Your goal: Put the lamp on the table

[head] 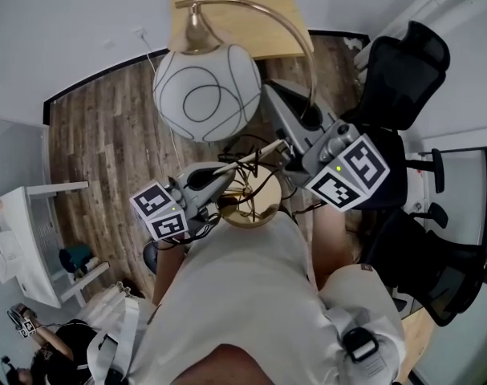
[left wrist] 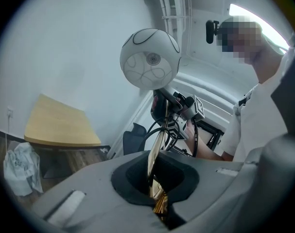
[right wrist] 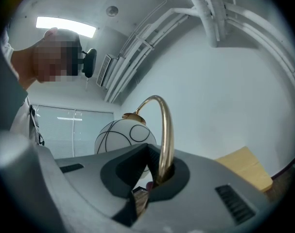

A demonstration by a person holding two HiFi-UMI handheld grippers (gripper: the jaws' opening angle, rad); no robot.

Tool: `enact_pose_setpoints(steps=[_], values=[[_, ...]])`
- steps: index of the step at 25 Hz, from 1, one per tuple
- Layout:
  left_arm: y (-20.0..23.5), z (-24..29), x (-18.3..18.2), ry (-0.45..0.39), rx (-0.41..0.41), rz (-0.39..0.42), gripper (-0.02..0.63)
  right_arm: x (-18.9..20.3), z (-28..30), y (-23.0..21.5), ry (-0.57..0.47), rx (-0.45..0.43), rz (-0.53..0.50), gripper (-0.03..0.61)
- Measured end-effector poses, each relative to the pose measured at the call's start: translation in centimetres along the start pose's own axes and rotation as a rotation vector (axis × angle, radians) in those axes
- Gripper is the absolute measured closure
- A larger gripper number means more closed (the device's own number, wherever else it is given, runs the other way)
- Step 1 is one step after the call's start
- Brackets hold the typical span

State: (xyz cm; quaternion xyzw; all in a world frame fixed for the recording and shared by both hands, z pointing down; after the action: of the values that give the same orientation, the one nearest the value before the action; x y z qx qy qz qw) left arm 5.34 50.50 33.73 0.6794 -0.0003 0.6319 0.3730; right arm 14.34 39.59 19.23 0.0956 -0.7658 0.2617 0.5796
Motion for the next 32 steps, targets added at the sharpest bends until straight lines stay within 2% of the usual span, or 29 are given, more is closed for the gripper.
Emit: enact_pose_setpoints(steps=[15,23,32], values=[[4.1,4.3,-3.6,-0.031,-0.052,-0.001,0.614,-2.0,3.5,-6.0,0.002,-0.079,0.025,0.577],[6.3,6.0,-5.1,-0.025,-0.054,-0.005,0.614,-2.6,5.0,-8.9,0.006,-0.073,0.03,0.577],[11.0,7.3,-7.5,-0.015,-0.038,-0.004,0.614,-2.6,8.7,-12.6,0.007,-0.052,0.03,0.577]])
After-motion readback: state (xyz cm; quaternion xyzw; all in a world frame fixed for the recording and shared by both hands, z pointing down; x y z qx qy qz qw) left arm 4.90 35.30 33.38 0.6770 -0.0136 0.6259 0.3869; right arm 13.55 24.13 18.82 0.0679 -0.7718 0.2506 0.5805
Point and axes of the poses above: the fingertips, and each gripper's own axes: z forward along the fingers, y to its left, x out of its underside, the point moved 3 cm from there along -z, backward along the fingers, and after that the axes turned 1 degree about z, right-handed, at the moved point
